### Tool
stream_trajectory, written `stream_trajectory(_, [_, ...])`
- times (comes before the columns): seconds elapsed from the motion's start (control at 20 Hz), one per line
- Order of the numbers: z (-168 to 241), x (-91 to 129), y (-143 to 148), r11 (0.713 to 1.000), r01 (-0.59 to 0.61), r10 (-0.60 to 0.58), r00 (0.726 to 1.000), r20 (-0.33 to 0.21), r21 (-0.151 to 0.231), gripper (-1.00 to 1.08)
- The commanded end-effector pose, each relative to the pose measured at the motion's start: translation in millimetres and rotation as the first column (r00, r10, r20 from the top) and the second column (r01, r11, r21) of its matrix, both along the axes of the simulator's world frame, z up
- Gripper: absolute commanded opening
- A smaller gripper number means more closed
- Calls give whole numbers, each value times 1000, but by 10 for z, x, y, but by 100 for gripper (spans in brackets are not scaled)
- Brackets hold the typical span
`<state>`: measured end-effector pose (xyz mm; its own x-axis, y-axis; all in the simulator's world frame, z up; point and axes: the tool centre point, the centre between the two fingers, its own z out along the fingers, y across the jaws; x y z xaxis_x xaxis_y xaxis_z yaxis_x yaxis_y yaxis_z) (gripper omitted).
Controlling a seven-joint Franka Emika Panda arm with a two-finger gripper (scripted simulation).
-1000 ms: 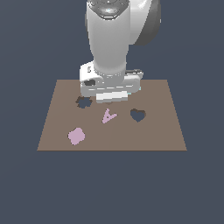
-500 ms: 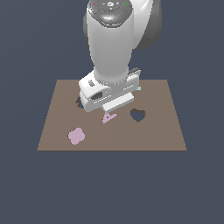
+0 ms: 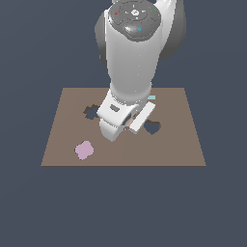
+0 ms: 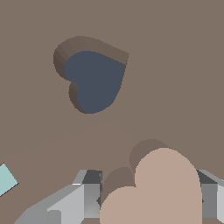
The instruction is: Insert a designated object into the corresponding slot on a board.
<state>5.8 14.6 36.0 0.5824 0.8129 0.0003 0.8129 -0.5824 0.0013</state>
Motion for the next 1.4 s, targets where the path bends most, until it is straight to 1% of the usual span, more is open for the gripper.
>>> stream_trajectory(0.0, [8,60,64,993,-116,116,993,0,0,-100])
stream_trajectory(0.15, [14,117,149,968,-251,251,968,0,-1,-100])
stream_trajectory(0.25, [18,148,210,941,-339,339,941,0,-1,-100])
stream_trajectory(0.35, [21,173,274,905,-425,425,905,0,-1,-100])
stream_trajectory(0.5, [27,199,376,838,-546,546,838,0,-1,-100])
stream_trajectory(0.7, [33,210,504,733,-680,680,733,-1,-1,-100])
stream_trajectory(0.9, [38,200,612,629,-778,778,629,-1,-1,-100])
stream_trajectory(1.05, [41,185,680,556,-831,831,556,-1,-1,-100])
stream_trajectory(1.2, [44,167,735,492,-870,870,492,-2,-1,-100])
stream_trajectory(1.35, [45,149,777,439,-899,899,439,-2,-1,-100])
